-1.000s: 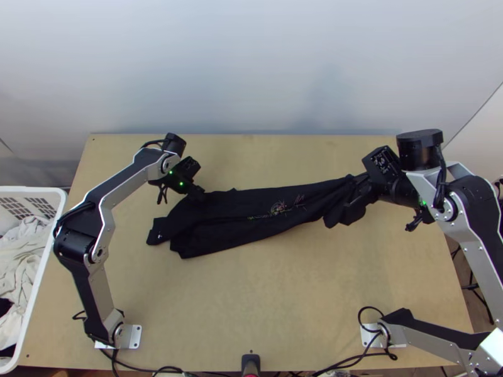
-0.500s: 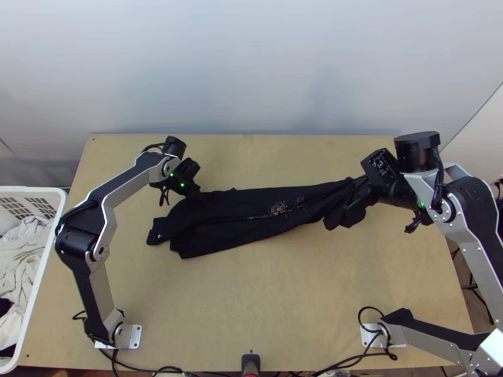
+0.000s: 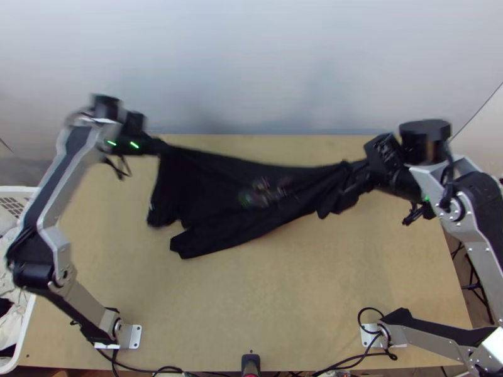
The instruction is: Fold the t-shirt
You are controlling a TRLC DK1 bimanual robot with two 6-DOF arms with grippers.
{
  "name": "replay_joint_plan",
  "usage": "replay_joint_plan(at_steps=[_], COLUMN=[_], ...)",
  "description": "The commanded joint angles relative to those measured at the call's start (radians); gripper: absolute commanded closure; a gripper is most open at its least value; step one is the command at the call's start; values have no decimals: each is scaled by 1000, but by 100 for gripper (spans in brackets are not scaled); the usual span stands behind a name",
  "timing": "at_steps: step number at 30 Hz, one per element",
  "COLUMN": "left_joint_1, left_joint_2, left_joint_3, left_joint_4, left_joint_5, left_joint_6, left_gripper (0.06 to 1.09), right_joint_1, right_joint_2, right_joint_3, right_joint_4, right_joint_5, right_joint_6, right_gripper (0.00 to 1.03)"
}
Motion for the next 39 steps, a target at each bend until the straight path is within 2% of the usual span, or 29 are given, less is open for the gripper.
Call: replay_joint_plan(at_steps=[1,5,8,15,22,30,34,39], left_joint_1=[186,272,312,354,397,395,381,371], left_joint_2=[-95,-98,-136,-250,-354,-426,-429,-425], left_joint_3=[293,494,540,498,409,317,307,307], left_joint_4=[-60,-107,-107,-158,-268,-271,-271,-262], left_joint_5=[104,157,182,209,252,255,255,257], left_joint_6=[-161,-224,-247,-239,-131,-112,-112,-112], left_gripper=[105,105,105,105,105,105,105,105], right_joint_1=[-24,-85,-89,-68,-45,-47,-42,-56], right_joint_2=[10,-18,-25,-47,-113,-177,-180,-189], right_joint_3=[151,200,223,202,87,-7,-16,-15], right_joint_4=[92,147,156,78,-18,-51,-95,-91], right_joint_5=[79,85,85,63,-1,-35,-85,-85], right_joint_6=[78,138,150,146,130,127,127,129], right_gripper=[100,100,100,100,100,100,100,100])
